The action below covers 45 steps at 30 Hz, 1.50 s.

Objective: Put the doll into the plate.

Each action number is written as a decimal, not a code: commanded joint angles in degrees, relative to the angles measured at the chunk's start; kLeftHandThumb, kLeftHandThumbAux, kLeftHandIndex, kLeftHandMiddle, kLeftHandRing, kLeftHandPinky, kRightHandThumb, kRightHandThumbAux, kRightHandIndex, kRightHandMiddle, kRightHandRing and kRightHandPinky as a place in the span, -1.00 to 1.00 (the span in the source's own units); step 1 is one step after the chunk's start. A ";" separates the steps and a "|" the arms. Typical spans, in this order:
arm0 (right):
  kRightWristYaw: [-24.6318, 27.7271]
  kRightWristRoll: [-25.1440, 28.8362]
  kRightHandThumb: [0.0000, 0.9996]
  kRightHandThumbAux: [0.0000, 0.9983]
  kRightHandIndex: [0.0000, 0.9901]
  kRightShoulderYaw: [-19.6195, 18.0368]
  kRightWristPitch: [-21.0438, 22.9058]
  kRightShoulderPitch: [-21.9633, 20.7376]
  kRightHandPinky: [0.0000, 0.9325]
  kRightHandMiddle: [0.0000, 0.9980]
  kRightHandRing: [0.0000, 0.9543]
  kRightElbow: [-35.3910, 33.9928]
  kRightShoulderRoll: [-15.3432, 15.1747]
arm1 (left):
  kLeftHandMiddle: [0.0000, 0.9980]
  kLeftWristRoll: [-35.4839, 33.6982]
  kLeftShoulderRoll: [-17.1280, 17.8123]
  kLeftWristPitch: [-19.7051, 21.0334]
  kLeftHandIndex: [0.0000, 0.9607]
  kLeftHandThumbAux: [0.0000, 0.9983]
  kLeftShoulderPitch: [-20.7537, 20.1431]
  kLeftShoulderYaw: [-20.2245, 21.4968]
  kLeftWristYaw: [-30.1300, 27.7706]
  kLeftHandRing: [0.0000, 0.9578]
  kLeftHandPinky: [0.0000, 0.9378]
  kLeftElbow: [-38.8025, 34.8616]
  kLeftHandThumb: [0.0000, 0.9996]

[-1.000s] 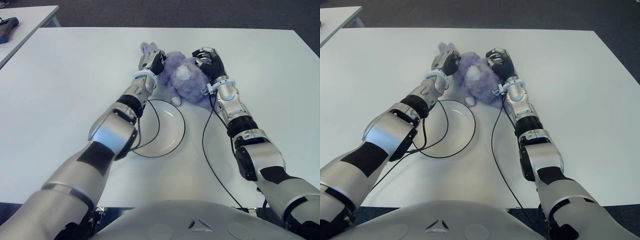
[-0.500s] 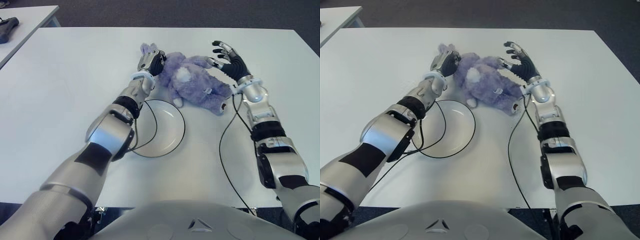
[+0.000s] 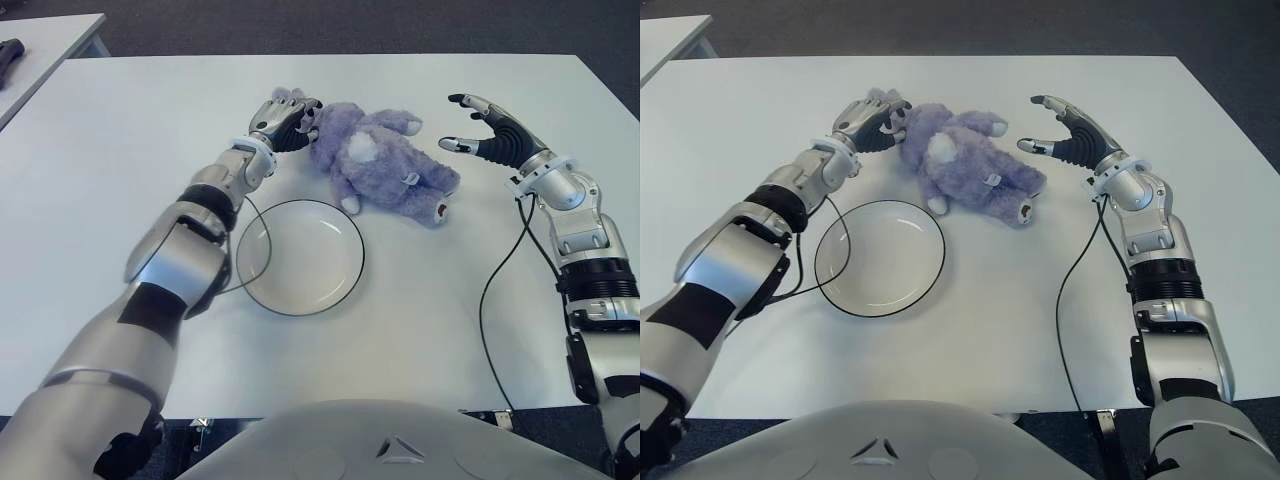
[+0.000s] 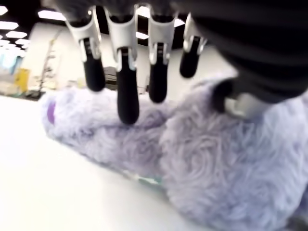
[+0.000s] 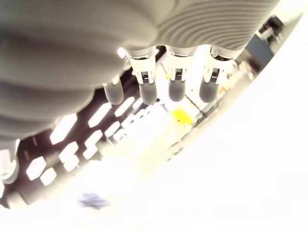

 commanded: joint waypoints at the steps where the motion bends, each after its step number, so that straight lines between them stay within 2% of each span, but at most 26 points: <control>1: -5.58 -4.44 -0.54 -0.27 -1.00 1.61 -6.20 4.06 -1.00 -1.00 -1.00 1.33 -0.75 | -0.98 3.49 2.01 -2.52 -1.00 -0.50 0.48 -2.97 3.72 -0.91 -0.86 -1.67 -0.29; 5: -14.66 -9.61 -0.48 -0.35 -1.00 2.38 -11.94 7.46 -1.00 -1.00 -1.00 4.43 -1.36 | -1.00 6.01 3.21 -3.41 -1.00 -0.53 0.14 -5.16 7.37 -1.00 -1.00 -2.18 -0.37; 7: -15.94 -10.68 -0.48 -0.39 -1.00 2.42 -12.21 6.87 -1.00 -1.00 -1.00 4.16 -1.66 | -1.00 6.91 3.58 -3.77 -1.00 -0.56 -0.02 -5.94 8.91 -1.00 -1.00 -2.12 -0.38; 16: -18.10 -10.64 -0.46 -0.44 -1.00 1.86 -12.58 7.02 -1.00 -1.00 -1.00 5.62 -2.13 | -1.00 9.26 5.48 -5.41 -1.00 -0.62 -0.35 -8.40 12.44 -1.00 -1.00 -2.48 -0.37; 23: -17.82 -9.41 -0.43 -0.39 -1.00 1.66 -11.44 6.84 -1.00 -1.00 -1.00 6.62 -1.60 | -1.00 9.96 6.34 -6.71 -1.00 -0.66 -0.38 -9.28 13.46 -1.00 -1.00 -2.69 -0.39; 33: -18.95 -10.55 -0.43 -0.26 -1.00 2.64 -10.09 6.08 -1.00 -1.00 -1.00 7.34 -0.63 | -1.00 10.03 6.93 -7.71 -1.00 -0.69 -0.64 -9.88 13.14 -1.00 -1.00 -2.56 -0.45; 36: -20.05 -10.91 -0.43 -0.23 -1.00 3.62 -10.43 6.04 -1.00 -1.00 -1.00 8.65 0.87 | -1.00 9.93 6.59 -7.71 -1.00 -0.70 -0.63 -9.96 13.08 -1.00 -1.00 -2.40 -0.43; 39: -22.00 -11.96 -0.43 -0.21 -1.00 5.39 -9.75 5.99 -1.00 -1.00 -1.00 9.23 4.05 | -1.00 10.18 4.61 -6.48 -1.00 -0.71 -0.63 -10.44 13.04 -1.00 -1.00 -1.91 -0.43; 45: -22.81 -12.09 -0.43 -0.18 -1.00 6.99 -7.81 5.46 -0.99 -1.00 -1.00 9.08 7.90 | -1.00 10.96 1.54 -4.23 -1.00 -0.73 -0.76 -11.72 13.46 -1.00 -1.00 -0.56 -0.43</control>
